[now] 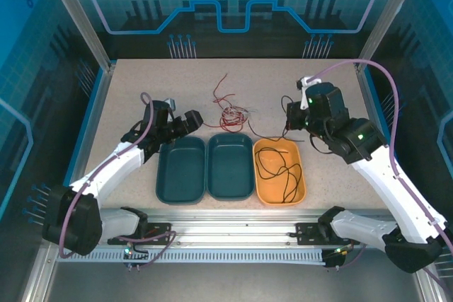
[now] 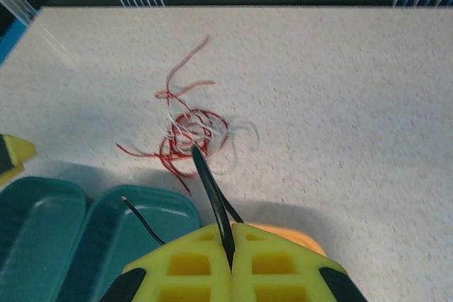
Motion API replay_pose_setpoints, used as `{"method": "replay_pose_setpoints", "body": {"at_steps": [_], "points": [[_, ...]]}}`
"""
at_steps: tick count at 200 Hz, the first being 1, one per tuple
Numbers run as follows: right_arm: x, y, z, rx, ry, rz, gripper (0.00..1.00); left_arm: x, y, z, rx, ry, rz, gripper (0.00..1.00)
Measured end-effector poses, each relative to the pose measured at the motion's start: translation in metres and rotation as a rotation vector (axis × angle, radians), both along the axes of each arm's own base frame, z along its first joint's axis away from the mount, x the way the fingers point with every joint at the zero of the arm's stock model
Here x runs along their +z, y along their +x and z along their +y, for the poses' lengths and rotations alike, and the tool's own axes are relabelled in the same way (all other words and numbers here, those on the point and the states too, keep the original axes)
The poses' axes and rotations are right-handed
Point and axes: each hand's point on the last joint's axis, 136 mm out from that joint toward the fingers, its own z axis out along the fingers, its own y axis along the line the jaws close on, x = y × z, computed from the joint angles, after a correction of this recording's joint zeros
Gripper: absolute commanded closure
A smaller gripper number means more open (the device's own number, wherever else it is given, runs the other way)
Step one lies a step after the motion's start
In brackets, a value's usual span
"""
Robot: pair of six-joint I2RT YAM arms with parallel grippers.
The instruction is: Untangle the cables
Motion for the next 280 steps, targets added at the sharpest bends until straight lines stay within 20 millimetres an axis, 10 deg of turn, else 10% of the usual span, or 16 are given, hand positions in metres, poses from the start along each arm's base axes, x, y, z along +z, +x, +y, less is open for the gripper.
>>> {"method": "replay_pose_setpoints", "body": {"at_steps": [280], "points": [[-0.157, -0.001, -0.032, -0.269, -0.115, 0.429, 1.00, 0.001, 0.001, -0.010, -0.011, -0.026, -0.001, 0.01]]}}
